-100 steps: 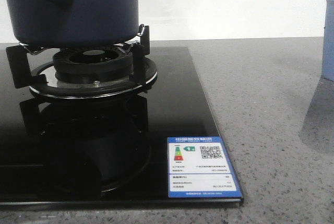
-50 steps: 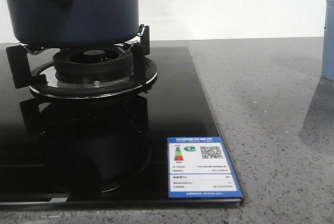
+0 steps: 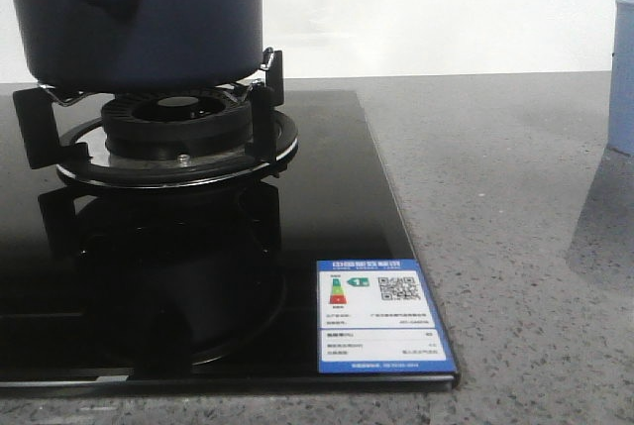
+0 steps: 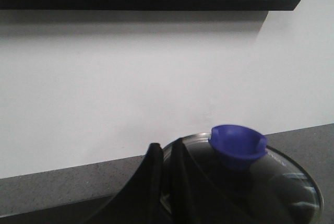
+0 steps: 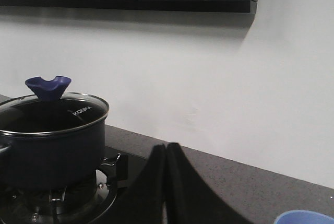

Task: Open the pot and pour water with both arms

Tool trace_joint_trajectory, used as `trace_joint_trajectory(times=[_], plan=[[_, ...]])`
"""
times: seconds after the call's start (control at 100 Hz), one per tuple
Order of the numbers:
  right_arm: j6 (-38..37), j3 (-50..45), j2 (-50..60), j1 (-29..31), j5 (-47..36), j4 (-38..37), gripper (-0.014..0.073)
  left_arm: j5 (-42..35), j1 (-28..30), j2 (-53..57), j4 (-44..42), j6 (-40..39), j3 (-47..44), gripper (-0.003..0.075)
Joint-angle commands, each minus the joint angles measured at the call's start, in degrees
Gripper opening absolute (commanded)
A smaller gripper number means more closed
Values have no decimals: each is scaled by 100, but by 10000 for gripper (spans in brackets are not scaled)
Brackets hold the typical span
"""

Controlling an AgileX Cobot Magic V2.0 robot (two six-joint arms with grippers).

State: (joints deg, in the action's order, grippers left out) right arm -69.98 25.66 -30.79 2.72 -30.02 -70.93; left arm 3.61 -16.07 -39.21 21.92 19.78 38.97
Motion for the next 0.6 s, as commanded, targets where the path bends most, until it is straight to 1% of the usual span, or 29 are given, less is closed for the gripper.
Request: trace_joint_trajectory(times=[0.0,0.12,0.29,0.4,0.59], plan=[[-63,-25,131,-2,-193,-23,-62,-765,27,593,45,-3,-482,-16],[-53,-662,509,-2,-106,-87,-62,-966,27,1515,268,-3,-1438,-16],[-53,-1566,1156,-2,277,-87,-62,-966,27,2585,377,-3,-2327,-16],[-53,-1905,1401,-2,321,-87,-62,-966,27,2949,510,-3,-2636,-16],[-53,-1968,1438,-2,366,-87,-62,-966,27,3016,510,-3,-2698,-16]])
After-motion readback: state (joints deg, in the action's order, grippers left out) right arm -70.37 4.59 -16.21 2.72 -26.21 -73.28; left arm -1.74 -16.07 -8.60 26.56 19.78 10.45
